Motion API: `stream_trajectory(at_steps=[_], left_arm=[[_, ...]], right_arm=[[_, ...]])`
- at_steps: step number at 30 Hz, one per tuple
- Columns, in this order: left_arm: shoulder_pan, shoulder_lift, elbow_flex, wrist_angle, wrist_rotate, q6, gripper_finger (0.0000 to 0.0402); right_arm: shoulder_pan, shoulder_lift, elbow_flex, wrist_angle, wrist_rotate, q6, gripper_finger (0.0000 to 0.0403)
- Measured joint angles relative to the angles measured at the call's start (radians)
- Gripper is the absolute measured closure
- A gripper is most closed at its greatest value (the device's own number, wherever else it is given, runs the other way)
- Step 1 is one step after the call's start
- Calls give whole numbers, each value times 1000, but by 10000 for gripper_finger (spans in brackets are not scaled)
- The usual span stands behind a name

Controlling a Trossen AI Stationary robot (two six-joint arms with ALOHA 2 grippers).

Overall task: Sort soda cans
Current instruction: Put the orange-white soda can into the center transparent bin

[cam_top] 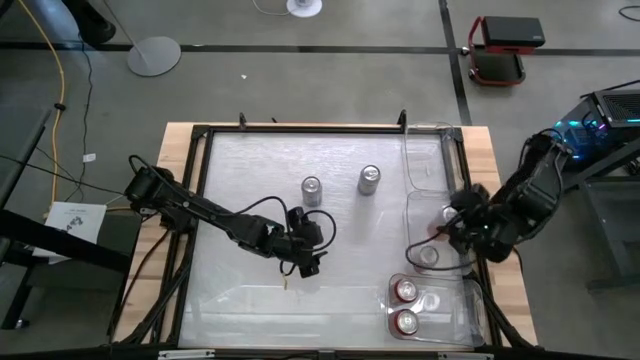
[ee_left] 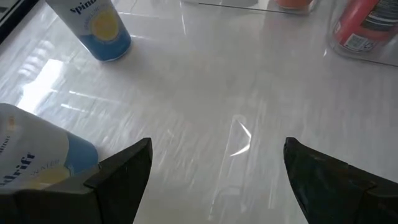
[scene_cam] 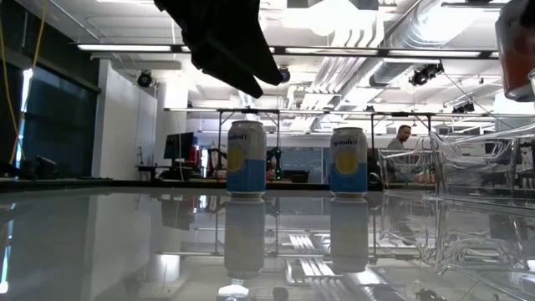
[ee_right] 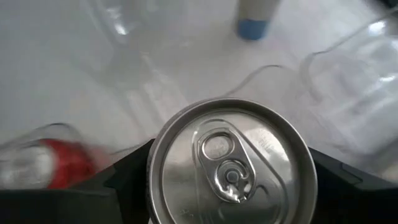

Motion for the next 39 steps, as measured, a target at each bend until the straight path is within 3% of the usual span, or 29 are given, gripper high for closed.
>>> stream_trajectory(at_steps=[11, 18, 24, 36, 39], left_arm=[[0, 0, 0, 3, -1, 9, 61], [0, 0, 0, 3, -1, 9, 61], [0, 0, 0, 8, 0, 9, 61], [1, 0, 0, 26, 0, 25, 61], [1, 0, 0, 27, 0, 25, 61]], right_arm=[[163, -2, -233, 30, -181, 265, 121], [309, -2, -356, 215, -178, 370, 121], [410, 19, -352, 222, -109, 401, 121], [470, 61, -367, 236, -89, 437, 120], [470, 74, -367, 240, -93, 435, 96]])
